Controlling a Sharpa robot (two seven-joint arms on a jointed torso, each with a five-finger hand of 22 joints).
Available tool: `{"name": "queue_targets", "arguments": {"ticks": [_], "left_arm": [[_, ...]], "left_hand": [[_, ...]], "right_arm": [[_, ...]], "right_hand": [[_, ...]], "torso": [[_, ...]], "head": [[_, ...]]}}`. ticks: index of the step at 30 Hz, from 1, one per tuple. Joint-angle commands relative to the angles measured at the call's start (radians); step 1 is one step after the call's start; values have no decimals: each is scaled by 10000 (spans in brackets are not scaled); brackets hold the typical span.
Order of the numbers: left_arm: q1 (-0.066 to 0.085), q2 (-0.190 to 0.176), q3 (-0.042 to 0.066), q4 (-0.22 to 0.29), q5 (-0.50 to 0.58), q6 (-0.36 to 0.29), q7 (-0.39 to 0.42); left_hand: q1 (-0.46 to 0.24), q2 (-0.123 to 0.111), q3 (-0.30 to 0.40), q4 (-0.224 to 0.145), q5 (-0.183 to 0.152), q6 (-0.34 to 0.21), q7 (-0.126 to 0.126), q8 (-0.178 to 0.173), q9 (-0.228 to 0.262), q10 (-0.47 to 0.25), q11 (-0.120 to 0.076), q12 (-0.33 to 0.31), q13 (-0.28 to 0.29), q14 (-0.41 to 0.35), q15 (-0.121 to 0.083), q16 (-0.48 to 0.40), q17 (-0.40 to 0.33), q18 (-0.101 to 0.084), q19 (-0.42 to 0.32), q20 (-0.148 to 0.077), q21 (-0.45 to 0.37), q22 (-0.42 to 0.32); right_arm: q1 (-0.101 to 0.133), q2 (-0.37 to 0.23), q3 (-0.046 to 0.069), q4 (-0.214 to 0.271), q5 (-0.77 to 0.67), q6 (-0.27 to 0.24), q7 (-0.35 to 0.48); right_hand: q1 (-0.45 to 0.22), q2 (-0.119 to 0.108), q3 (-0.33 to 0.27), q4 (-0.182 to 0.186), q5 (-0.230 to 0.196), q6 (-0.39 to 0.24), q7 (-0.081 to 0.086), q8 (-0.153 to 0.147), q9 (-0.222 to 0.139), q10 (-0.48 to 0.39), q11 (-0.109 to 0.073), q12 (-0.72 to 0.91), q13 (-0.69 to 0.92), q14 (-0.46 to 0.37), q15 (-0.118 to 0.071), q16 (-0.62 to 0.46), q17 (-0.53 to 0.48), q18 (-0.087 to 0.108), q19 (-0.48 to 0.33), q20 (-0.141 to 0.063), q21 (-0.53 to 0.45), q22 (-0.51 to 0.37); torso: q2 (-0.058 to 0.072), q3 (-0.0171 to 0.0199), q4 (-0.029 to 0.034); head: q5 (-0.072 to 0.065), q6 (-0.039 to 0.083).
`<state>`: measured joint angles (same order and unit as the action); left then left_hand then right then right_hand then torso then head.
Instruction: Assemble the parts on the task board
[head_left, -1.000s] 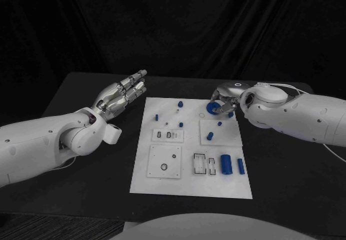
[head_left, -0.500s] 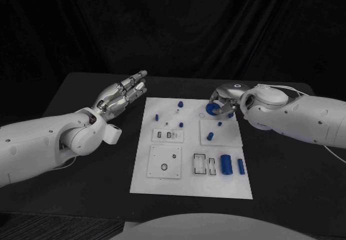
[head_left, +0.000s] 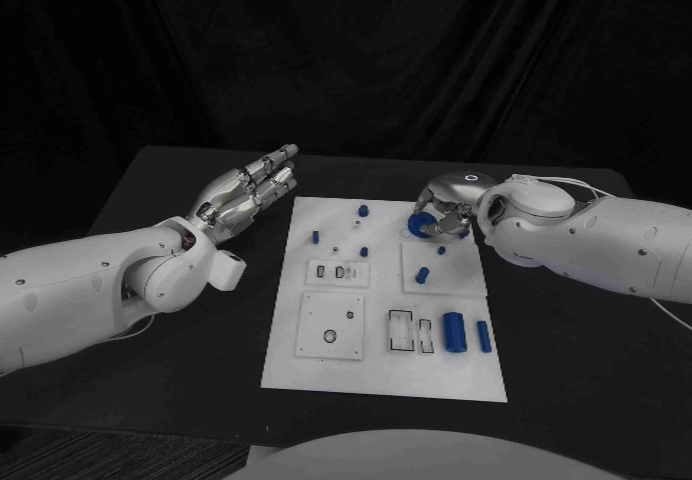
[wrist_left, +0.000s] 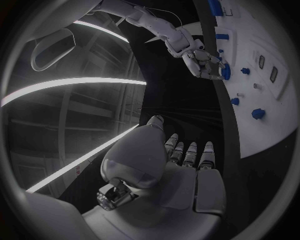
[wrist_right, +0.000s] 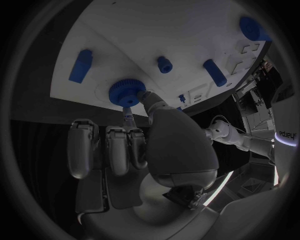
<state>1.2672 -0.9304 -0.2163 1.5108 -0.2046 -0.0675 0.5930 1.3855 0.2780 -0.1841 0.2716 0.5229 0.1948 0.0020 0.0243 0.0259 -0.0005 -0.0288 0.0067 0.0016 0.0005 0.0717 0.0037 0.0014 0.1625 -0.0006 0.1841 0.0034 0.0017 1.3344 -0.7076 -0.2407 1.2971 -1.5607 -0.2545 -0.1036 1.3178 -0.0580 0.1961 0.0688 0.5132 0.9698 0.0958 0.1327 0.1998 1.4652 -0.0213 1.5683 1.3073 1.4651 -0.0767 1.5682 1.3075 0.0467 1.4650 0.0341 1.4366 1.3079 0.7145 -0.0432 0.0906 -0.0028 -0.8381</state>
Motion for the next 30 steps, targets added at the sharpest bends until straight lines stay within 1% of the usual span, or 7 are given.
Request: {"name": "queue_targets", "arguments": {"ticks": [1, 7, 9, 16, 20, 26, 30], "left_arm": [[-13, 15, 8, 28, -11, 117, 56], [-13, 20, 8, 48, -11, 104, 28], [-13, 24, 8, 51, -11, 104, 19], [-12, 55, 8, 58, -11, 119, -12], [-12, 74, 8, 51, -11, 125, -23], [-12, 137, 8, 16, -11, 158, -28], [-12, 186, 8, -12, -11, 184, -31]], "left_hand": [[115, -6, 78, -15, 80, -76, 11, 15, 5, 5, 53, -67, -16, -5, 87, -37, -14, 160, 6, 75, -34, -17], [128, -17, 86, -34, 95, -75, 7, 16, 6, 5, 50, -67, -16, -5, 93, -37, -14, 160, 6, 84, -34, -17], [136, -24, 90, -45, 105, -78, 5, 16, 6, 5, 50, -67, -16, -5, 96, -37, -14, 160, 6, 88, -34, -17], [149, -34, 97, -63, 124, -77, 3, 17, 7, 5, 48, -67, -16, -5, 102, -37, -14, 160, 6, 95, -34, -17], [156, -38, 103, -74, 136, -74, 3, 18, 7, 5, 48, -67, -16, -5, 105, -37, -14, 160, 6, 99, -34, -17], [162, -41, 107, -82, 143, -83, 2, 17, 6, 5, 49, -67, -16, -5, 107, -37, -14, 160, 6, 102, -34, -17], [172, -42, 114, -94, 154, -81, 3, 18, 7, 5, 50, -67, -16, -5, 111, -37, -14, 160, 6, 106, -34, -17]], "right_arm": [[88, 39, 6, 116, -56, -19, 6], [248, 211, 6, 308, -56, 7, 0], [285, 284, 7, 354, -56, 9, 11], [366, 695, 12, 444, -56, 79, 95], [389, 942, 20, 419, -56, 102, 155], [407, 1348, 40, 273, -56, 169, 231], [410, 1636, 50, 82, -56, 183, 294]], "right_hand": [[-109, 14, -19, 46, -59, 484, -340, 882, 2942, 1056, 7, 25, 2635, 1057, -1, 26, 2633, -89, 207, 24, 4, 1939], [-134, 6, -24, 63, -141, 461, -342, 896, 3039, 1056, 6, 25, 2635, 1057, -2, 26, 2633, -85, 199, 22, -14, 1935], [-141, 6, -22, 68, -200, 439, -342, 897, 3090, 1056, 1, 25, 2635, 1057, -3, 26, 2633, -85, 199, 21, -16, 1937], [-164, 14, -15, 93, -379, 370, -337, 885, 3232, 1056, -2, 25, 2635, 1057, -7, 26, 2633, -84, 197, 17, -27, 1940], [-172, 15, -14, 101, -426, 348, -332, 875, 3263, 1056, -1, 25, 2635, 1057, -6, 26, 2633, -85, 201, 17, -24, 1944], [-168, 18, -8, 100, -440, 326, -330, 863, 3274, 1056, 0, 25, 2635, 1057, -6, 26, 2633, -83, 194, 17, -35, 1940], [-165, 20, -5, 100, -447, 319, -329, 858, 3279, 1056, 0, 25, 2635, 1057, -6, 26, 2633, -82, 194, 17, -36, 1940]], "torso": [[8, 4, 5], [8, -1, -9], [8, 1, -3], [15, 4, 12], [11, -1, 3], [14, -3, -3], [10, -1, -3]], "head": [[30, 28], [54, 23], [47, 7], [12, 27], [-6, 55], [-65, 18], [-57, 17]]}}
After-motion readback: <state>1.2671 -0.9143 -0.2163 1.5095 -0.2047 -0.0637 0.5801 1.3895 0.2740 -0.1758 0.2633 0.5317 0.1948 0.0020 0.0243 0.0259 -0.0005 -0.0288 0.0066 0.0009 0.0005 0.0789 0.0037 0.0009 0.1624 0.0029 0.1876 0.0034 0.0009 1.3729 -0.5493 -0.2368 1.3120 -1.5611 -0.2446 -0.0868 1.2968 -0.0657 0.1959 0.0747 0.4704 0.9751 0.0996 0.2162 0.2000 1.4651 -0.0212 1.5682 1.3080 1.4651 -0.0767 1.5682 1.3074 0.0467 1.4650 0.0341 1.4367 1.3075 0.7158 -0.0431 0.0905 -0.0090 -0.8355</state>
